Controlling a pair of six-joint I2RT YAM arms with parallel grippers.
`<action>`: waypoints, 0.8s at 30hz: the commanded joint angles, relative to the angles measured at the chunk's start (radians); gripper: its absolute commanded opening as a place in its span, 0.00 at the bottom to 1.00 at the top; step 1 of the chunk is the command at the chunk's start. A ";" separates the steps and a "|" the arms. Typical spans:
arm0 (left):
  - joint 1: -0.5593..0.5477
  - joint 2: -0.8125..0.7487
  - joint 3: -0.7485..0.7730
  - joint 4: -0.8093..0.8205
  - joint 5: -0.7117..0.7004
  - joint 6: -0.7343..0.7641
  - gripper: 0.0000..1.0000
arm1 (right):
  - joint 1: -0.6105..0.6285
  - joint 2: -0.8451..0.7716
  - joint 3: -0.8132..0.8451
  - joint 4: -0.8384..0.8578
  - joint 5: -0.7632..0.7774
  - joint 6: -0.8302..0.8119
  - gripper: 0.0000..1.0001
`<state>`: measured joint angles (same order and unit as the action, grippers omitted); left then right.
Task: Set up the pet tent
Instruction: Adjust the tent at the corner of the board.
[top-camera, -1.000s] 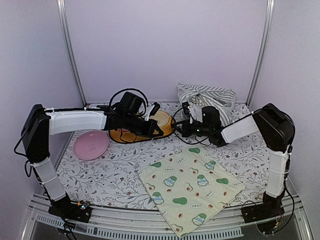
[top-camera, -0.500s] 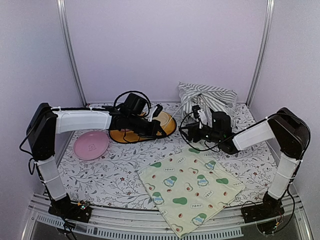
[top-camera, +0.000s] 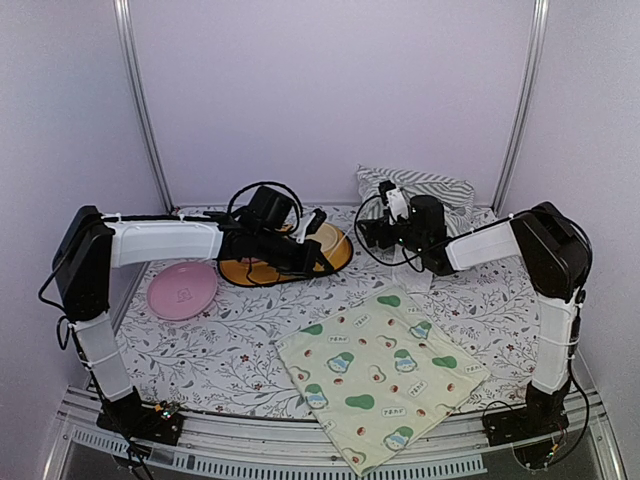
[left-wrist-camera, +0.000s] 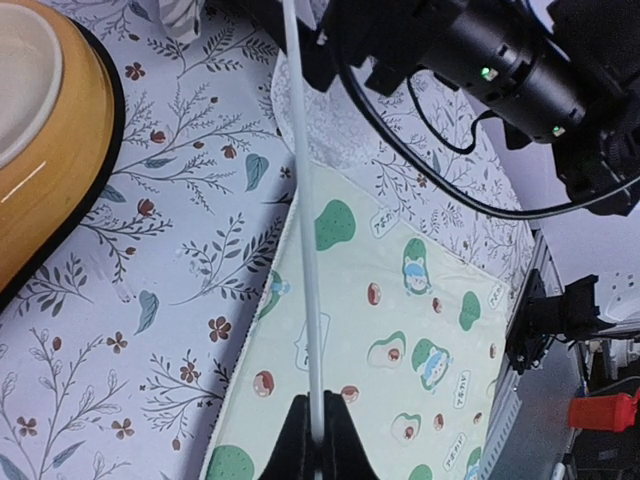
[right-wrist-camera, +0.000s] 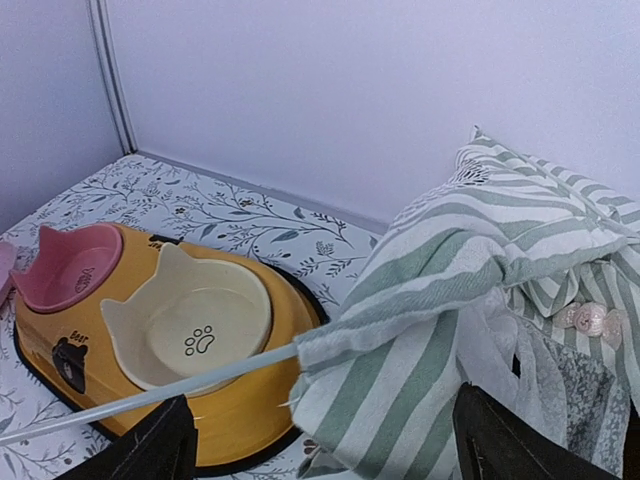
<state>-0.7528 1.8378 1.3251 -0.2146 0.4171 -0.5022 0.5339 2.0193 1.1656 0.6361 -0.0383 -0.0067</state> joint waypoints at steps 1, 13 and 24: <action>-0.021 -0.052 0.037 0.042 0.038 0.028 0.00 | -0.026 0.077 0.090 -0.053 0.086 -0.044 0.90; -0.020 -0.062 0.060 0.038 0.045 -0.020 0.00 | 0.012 0.037 0.163 -0.119 -0.104 -0.026 0.00; -0.023 -0.156 -0.120 0.087 0.011 -0.184 0.00 | 0.379 -0.215 -0.205 -0.022 -0.144 -0.073 0.00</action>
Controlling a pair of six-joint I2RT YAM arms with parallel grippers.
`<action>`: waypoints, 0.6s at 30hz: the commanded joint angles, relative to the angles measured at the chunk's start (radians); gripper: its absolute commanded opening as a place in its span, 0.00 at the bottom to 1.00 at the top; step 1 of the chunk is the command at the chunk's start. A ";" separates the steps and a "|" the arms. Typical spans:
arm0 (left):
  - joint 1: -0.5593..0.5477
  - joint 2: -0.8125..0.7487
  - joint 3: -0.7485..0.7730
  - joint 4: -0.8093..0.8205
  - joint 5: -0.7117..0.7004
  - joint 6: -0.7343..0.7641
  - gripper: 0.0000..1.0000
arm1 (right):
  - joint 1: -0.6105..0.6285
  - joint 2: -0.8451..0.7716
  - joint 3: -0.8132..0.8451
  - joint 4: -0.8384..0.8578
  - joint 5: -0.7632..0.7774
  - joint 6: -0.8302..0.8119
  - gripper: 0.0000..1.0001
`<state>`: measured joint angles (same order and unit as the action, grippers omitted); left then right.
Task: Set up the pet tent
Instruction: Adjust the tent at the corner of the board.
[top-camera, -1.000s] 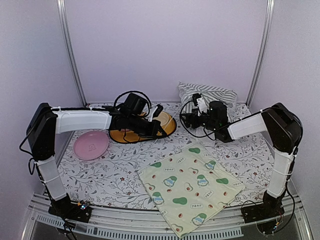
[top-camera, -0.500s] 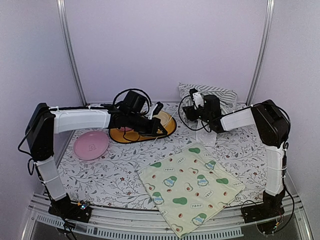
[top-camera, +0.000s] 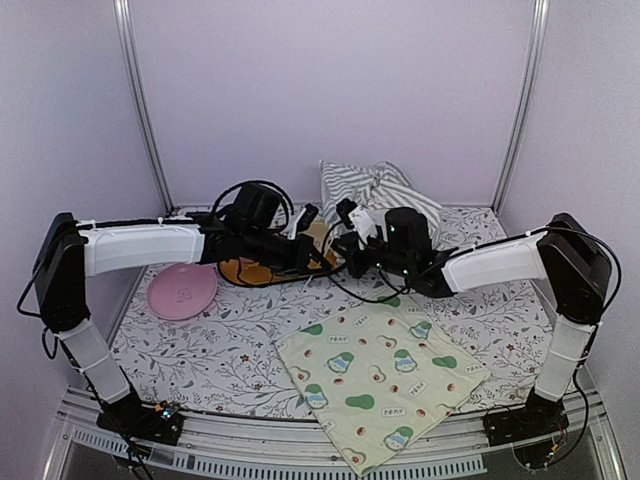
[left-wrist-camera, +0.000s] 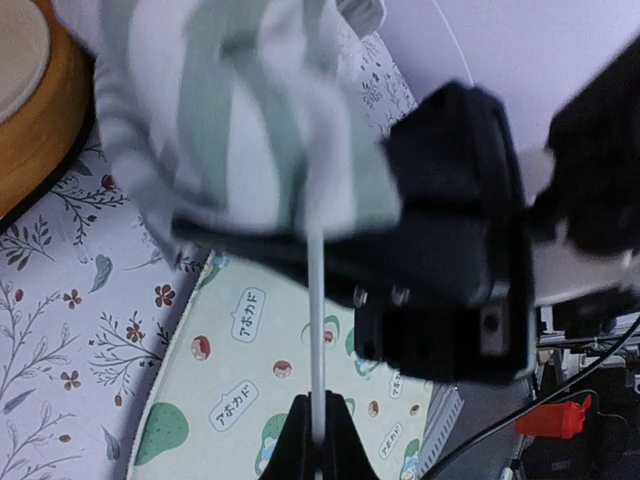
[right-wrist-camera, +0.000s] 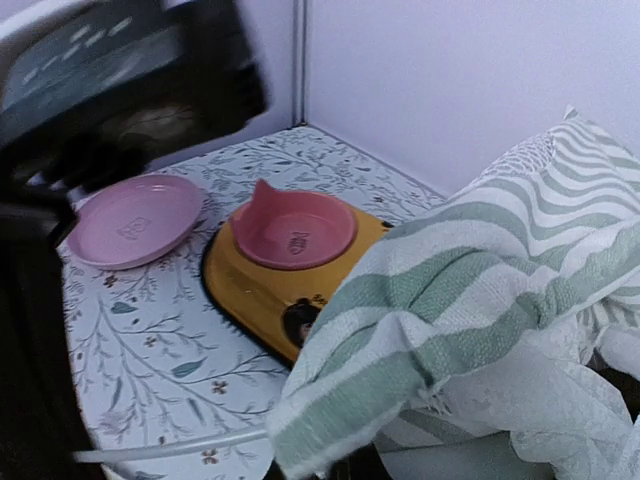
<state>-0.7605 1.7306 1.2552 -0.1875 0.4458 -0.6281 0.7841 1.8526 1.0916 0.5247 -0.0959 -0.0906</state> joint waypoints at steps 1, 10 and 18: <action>-0.016 -0.060 -0.064 0.058 -0.025 -0.061 0.00 | 0.140 -0.036 -0.168 0.116 -0.088 0.025 0.00; -0.016 -0.064 -0.168 0.244 -0.090 -0.107 0.00 | 0.198 0.030 -0.334 0.253 -0.143 0.239 0.00; -0.024 -0.016 -0.201 0.344 -0.139 -0.116 0.00 | 0.196 -0.010 -0.372 0.234 -0.136 0.318 0.00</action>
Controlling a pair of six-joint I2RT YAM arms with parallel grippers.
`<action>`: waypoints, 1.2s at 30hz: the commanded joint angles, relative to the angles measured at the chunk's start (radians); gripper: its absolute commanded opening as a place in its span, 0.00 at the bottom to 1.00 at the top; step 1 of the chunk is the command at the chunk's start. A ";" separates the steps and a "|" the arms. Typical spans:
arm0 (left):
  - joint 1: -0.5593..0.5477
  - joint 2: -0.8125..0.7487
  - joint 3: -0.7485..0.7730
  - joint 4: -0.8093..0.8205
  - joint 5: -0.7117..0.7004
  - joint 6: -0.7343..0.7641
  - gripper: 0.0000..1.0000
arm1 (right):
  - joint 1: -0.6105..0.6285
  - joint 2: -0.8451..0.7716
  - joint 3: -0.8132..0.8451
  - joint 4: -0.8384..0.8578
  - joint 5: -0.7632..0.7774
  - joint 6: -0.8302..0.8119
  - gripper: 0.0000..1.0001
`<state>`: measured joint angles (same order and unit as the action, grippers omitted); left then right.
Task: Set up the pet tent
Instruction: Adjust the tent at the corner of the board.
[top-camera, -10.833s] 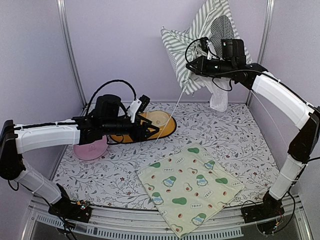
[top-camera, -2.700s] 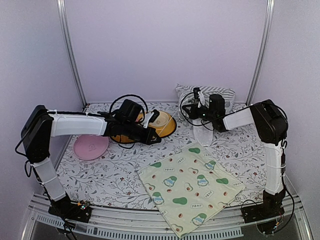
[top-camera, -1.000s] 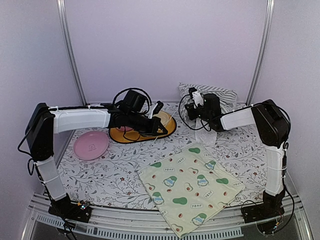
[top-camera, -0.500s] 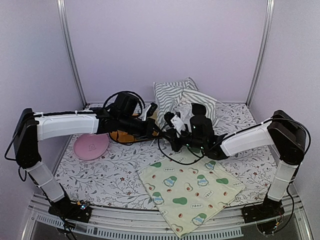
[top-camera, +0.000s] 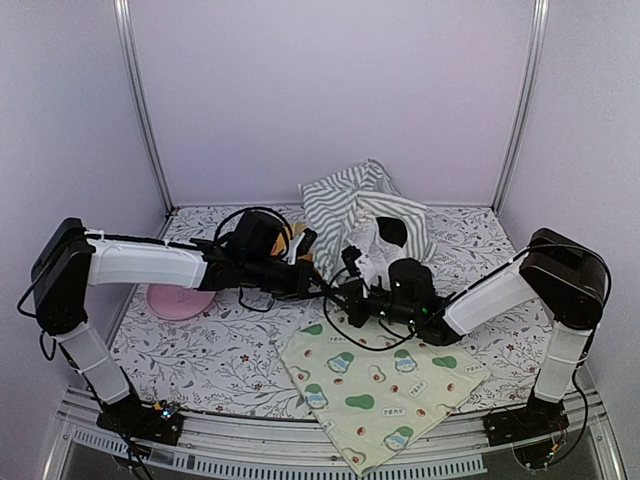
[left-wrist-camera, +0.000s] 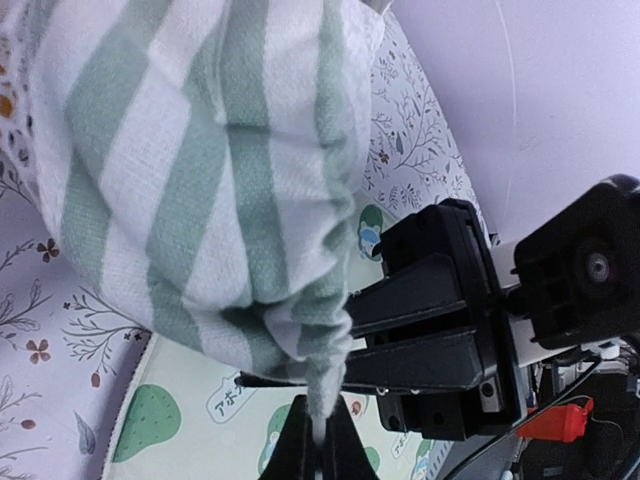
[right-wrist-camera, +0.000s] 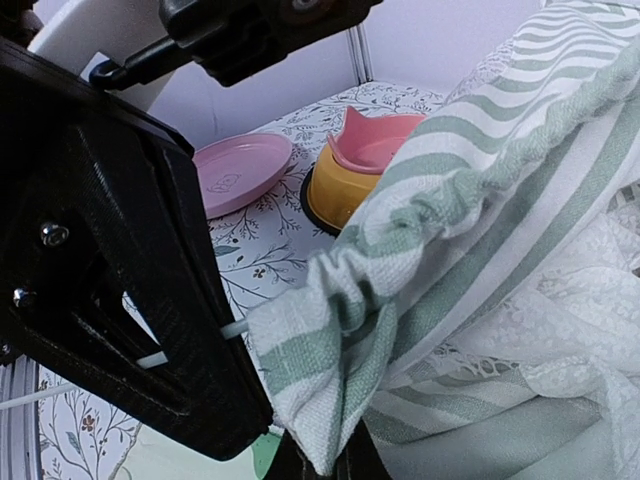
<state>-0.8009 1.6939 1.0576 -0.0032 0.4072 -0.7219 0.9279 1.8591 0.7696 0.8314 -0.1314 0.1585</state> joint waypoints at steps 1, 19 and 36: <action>0.011 0.024 -0.007 0.172 -0.108 -0.019 0.00 | 0.044 -0.028 -0.048 -0.078 -0.100 0.071 0.00; -0.036 0.194 0.166 0.315 -0.276 -0.010 0.00 | -0.243 -0.158 0.075 -0.220 -0.398 0.075 0.34; -0.051 0.263 0.302 0.300 -0.298 -0.028 0.00 | -0.308 -0.385 -0.070 -0.285 -0.499 0.268 0.72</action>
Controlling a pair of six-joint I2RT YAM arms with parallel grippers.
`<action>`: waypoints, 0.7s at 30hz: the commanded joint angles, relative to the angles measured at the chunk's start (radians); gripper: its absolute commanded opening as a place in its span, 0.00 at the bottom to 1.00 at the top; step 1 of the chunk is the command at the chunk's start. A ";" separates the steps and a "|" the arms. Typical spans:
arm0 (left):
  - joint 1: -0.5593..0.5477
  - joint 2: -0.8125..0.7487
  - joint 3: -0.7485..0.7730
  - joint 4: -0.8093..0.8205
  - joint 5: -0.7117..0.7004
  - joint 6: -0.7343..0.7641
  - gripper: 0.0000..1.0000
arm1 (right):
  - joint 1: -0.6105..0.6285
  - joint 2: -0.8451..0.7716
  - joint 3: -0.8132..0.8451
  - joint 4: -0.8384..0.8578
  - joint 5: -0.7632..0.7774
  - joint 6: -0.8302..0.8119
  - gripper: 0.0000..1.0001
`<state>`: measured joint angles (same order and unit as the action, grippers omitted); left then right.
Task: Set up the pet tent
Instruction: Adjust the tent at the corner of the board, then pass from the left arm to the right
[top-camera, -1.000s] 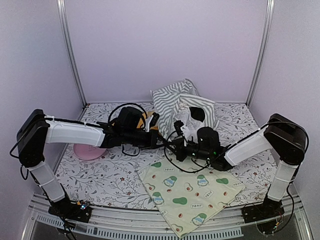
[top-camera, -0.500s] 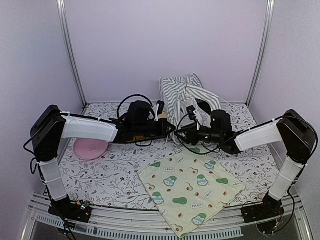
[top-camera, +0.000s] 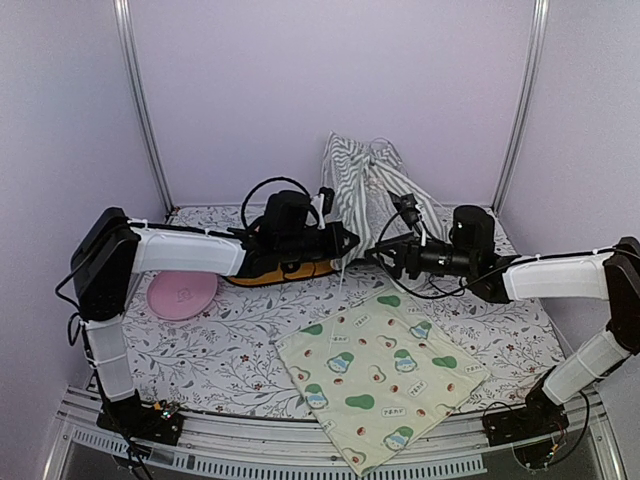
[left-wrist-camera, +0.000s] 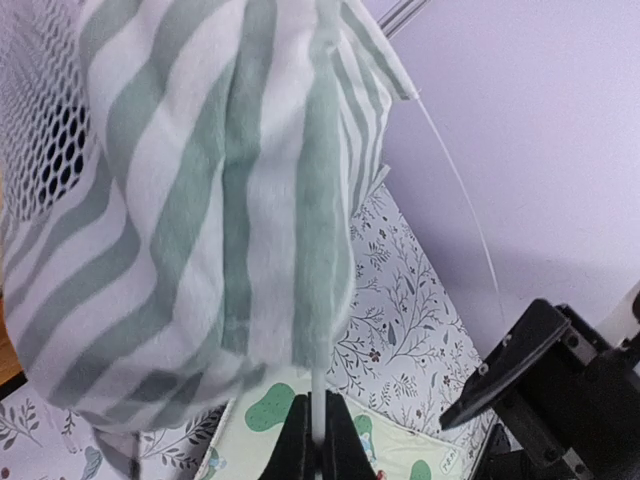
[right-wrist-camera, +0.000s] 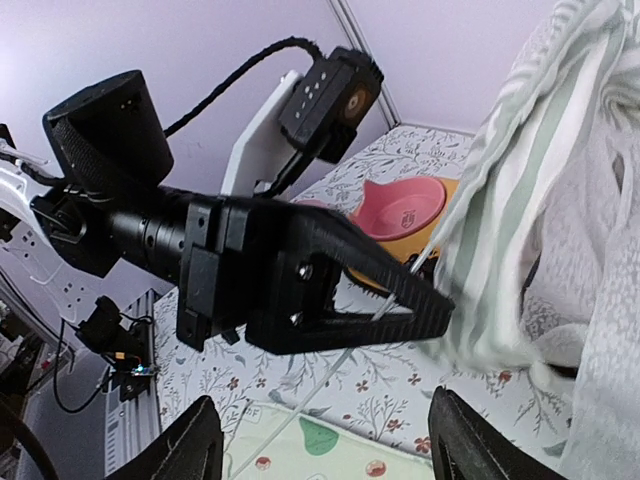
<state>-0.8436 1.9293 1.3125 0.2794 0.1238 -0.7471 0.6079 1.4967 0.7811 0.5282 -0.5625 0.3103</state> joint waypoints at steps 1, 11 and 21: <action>-0.010 0.027 0.054 0.013 -0.013 -0.002 0.00 | 0.017 -0.030 -0.105 0.033 -0.060 0.150 0.71; -0.022 0.103 0.130 -0.011 0.005 0.004 0.00 | 0.108 0.041 -0.200 0.243 -0.041 0.346 0.66; -0.030 0.119 0.175 -0.050 0.007 0.035 0.00 | 0.136 0.155 -0.220 0.405 -0.007 0.434 0.58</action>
<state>-0.8642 2.0201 1.4601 0.2634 0.1303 -0.7456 0.7399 1.6211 0.5735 0.8204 -0.5888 0.6979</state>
